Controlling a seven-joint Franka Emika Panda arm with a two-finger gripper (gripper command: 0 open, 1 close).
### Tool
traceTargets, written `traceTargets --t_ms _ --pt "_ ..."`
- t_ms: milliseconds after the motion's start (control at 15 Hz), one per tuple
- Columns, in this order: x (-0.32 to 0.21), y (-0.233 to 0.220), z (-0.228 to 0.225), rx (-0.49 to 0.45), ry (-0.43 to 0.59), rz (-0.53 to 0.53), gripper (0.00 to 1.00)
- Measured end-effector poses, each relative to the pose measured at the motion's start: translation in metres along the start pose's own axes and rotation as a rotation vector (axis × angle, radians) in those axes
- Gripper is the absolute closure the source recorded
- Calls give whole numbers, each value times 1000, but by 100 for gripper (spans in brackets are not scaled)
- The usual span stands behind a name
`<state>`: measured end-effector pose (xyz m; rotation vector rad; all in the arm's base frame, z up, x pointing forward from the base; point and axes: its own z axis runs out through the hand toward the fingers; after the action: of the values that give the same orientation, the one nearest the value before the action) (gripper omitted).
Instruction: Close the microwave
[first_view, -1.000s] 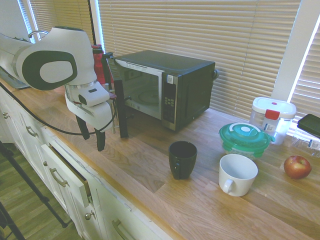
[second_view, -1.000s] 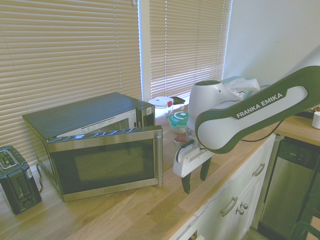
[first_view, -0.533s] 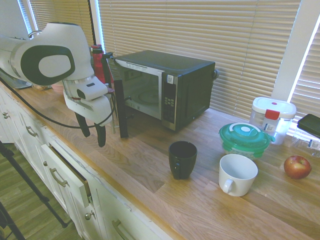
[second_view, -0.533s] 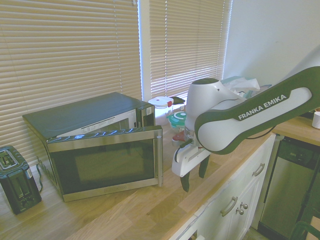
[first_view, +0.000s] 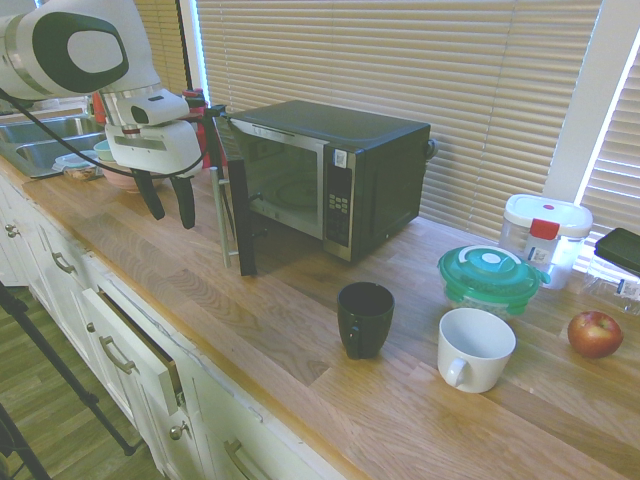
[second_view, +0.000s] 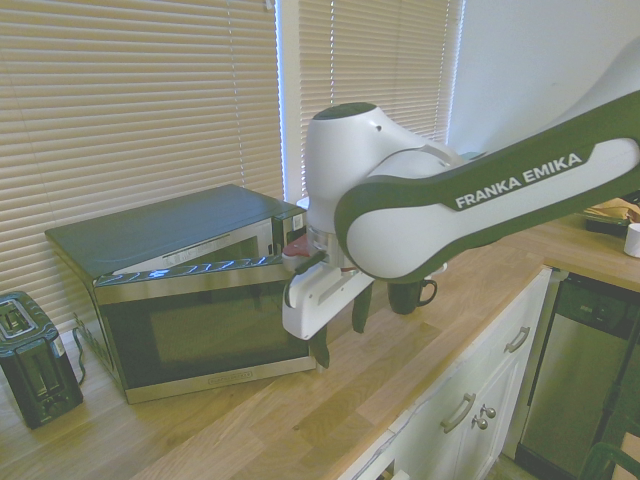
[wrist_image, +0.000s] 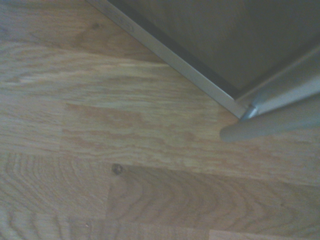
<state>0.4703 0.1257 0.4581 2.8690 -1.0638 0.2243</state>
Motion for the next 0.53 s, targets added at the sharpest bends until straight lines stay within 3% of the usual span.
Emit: traceTargets --t_ms 533 --pt "33 -61 -26 -16 3 -27 0"
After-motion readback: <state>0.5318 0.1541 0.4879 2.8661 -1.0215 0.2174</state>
